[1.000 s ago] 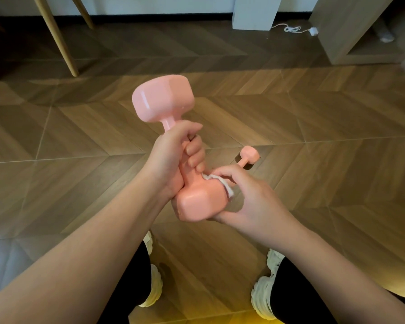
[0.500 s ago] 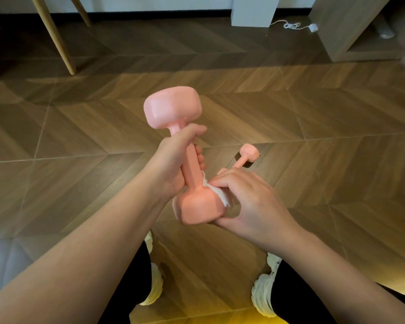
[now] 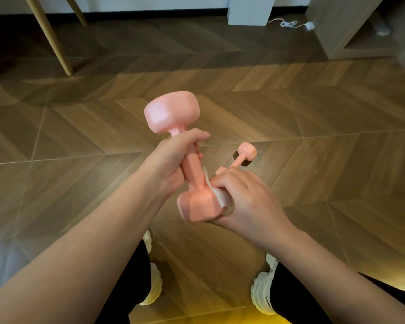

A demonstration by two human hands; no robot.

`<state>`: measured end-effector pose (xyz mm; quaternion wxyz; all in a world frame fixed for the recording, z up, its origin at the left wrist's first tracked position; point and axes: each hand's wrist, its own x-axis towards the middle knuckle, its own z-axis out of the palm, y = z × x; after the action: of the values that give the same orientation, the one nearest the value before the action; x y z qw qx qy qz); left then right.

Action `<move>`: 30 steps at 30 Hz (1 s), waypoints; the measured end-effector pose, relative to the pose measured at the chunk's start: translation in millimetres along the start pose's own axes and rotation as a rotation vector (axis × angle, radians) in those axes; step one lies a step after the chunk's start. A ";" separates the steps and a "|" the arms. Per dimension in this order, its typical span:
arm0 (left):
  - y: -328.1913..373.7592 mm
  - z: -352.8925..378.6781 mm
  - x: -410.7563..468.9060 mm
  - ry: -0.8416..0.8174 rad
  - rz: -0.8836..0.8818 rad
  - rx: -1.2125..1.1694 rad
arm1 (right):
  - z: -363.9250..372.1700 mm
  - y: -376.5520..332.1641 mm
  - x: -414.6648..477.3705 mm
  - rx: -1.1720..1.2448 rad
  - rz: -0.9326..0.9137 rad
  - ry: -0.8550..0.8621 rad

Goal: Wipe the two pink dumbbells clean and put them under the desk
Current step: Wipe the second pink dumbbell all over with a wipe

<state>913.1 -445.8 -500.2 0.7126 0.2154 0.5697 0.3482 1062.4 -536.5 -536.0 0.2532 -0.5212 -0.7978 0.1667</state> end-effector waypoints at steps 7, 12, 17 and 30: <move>-3.9 5.1 -2.9 -0.059 0.026 -0.018 | 3.0 -7.9 4.5 -0.028 0.106 -0.172; -3.8 6.8 -1.7 0.022 -0.010 -0.065 | 4.7 -5.5 0.9 -0.132 0.015 0.105; -3.7 6.7 -1.1 -0.013 -0.029 -0.046 | 7.5 -6.0 1.7 -0.110 0.052 -0.008; -1.2 7.0 -2.1 0.015 -0.059 -0.125 | 3.1 -5.9 2.0 -0.020 0.016 0.091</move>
<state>919.9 -447.5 -497.8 0.7305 0.1508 0.5582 0.3635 1055.6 -537.1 -534.9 0.2826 -0.5372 -0.7828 0.1369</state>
